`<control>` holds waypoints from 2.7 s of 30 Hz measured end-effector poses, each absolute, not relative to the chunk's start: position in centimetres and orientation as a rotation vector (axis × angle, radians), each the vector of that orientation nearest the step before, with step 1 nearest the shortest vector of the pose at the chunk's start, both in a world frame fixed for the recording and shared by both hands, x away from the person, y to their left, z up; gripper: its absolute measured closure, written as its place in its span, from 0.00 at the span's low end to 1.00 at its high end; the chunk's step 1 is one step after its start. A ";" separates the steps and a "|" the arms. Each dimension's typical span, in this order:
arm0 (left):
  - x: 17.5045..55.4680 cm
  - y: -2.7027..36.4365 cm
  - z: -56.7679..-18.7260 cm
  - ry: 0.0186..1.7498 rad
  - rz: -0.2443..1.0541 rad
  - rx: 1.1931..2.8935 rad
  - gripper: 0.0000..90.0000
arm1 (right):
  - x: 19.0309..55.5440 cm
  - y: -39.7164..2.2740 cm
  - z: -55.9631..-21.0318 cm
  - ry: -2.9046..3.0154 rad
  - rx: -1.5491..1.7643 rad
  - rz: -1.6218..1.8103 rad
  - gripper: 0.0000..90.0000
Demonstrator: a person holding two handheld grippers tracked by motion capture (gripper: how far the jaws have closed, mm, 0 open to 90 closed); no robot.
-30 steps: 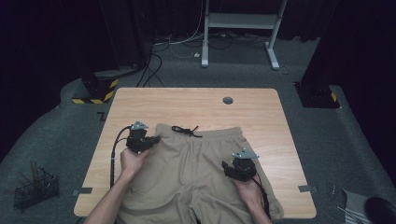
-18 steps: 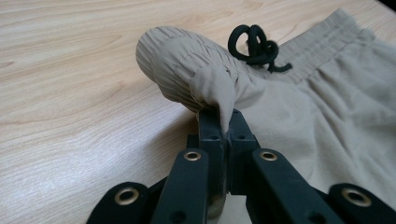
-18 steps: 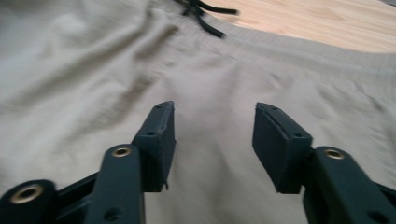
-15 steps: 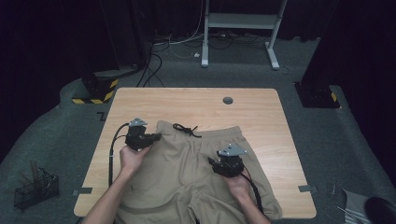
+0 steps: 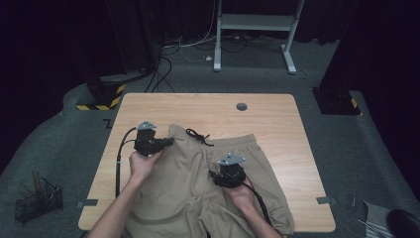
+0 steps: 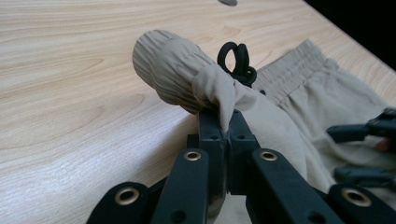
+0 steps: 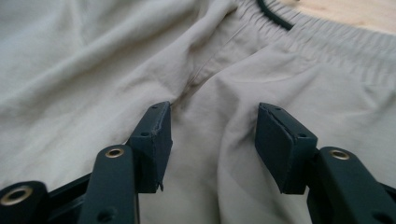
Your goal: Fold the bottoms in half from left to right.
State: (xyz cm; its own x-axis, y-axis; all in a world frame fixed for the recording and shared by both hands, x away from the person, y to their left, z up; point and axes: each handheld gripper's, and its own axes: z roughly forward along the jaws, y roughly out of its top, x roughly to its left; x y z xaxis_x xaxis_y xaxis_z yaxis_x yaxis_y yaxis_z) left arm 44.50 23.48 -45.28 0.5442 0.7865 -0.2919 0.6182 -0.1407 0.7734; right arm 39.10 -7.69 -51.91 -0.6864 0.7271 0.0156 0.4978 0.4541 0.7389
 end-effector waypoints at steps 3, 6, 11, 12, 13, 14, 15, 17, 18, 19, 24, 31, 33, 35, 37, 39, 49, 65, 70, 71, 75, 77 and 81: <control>44.8 23.6 -44.9 1.154 0.230 1.839 0.98 | 39.2 -6.8 -52.4 2.400 1.012 1.037 0.48; 45.1 23.7 -44.5 1.158 0.215 1.824 0.98 | 39.4 -6.2 -52.4 2.393 1.025 1.038 0.49; 45.4 23.7 -44.0 1.132 0.217 1.813 0.98 | 40.4 -4.9 -52.4 2.363 1.073 1.025 0.50; 45.4 23.7 -43.8 1.137 0.216 1.814 0.98 | 40.7 -4.6 -52.5 2.360 1.074 1.025 0.50; 45.5 23.8 -43.6 1.140 0.219 1.815 0.98 | 40.8 -4.3 -52.5 2.357 1.077 1.024 0.50; 45.5 23.8 -43.4 1.145 0.220 1.812 0.98 | 41.0 -4.0 -52.5 2.355 1.086 1.026 0.50; 45.6 23.9 -43.2 1.147 0.227 1.810 0.98 | 41.1 -3.7 -52.5 2.356 1.087 1.027 0.49; 45.6 23.9 -43.1 1.159 0.216 1.791 0.98 | 41.1 -3.6 -52.4 2.370 1.082 1.028 0.50; 45.5 23.8 -43.1 1.157 0.222 1.799 0.98 | 41.0 -3.7 -52.3 2.382 1.086 1.028 0.52; 45.5 23.8 -43.1 1.151 0.234 1.810 0.98 | 40.8 -4.0 -51.9 2.391 1.083 1.032 0.54; 45.8 23.9 -43.3 1.163 0.220 1.796 0.98 | 39.3 -5.5 -50.2 2.373 1.017 1.086 0.55; 46.5 23.9 -43.1 1.179 0.230 1.810 0.98 | 39.5 -3.8 -52.2 2.445 0.973 1.038 0.53; 46.6 24.0 -42.7 1.182 0.243 1.815 0.98 | 39.6 -3.5 -52.3 2.439 0.983 1.040 0.54; 47.0 24.0 -42.4 1.185 0.250 1.817 0.98 | 39.9 -3.0 -52.5 2.420 0.982 1.056 0.54; 47.4 24.0 -42.0 1.188 0.261 1.815 0.98 | 40.4 -2.4 -52.5 2.416 0.984 1.057 0.54; 47.8 24.1 -41.7 1.200 0.258 1.802 0.98 | 40.8 -1.6 -52.5 2.414 0.985 1.055 0.54; 47.8 22.9 -41.4 1.179 0.236 1.805 0.98 | 40.0 -2.1 -50.9 2.443 0.952 1.077 0.49; 48.1 19.3 -41.4 1.122 0.194 1.834 0.98 | 39.1 -12.1 -52.3 2.366 1.044 1.003 0.46; 48.2 18.3 -41.5 1.087 0.179 1.830 0.98 | 39.1 -12.2 -52.3 2.369 1.053 1.009 0.46; 48.2 18.0 -41.5 1.078 0.176 1.834 0.98 | 39.1 -12.2 -52.3 2.369 1.053 1.011 0.46; 48.3 16.7 -41.7 1.045 0.153 1.841 0.98 | 39.1 -12.2 -52.3 2.369 1.055 1.009 0.46; 48.3 16.0 -41.8 1.026 0.146 1.845 0.98 | 39.1 -12.2 -52.3 2.369 1.054 1.009 0.46; 48.5 14.8 -42.0 1.001 0.123 1.854 0.98 | 39.1 -12.2 -52.3 2.368 1.054 1.008 0.45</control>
State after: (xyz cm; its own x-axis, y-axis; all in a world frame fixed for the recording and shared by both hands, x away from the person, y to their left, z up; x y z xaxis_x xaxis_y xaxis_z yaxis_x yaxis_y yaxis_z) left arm 48.49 14.80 -42.01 0.6543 0.6808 -0.3292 0.5809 -0.1737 0.7952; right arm 39.11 -12.18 -52.35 -0.6577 0.7525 -0.0341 0.4970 0.4675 0.7310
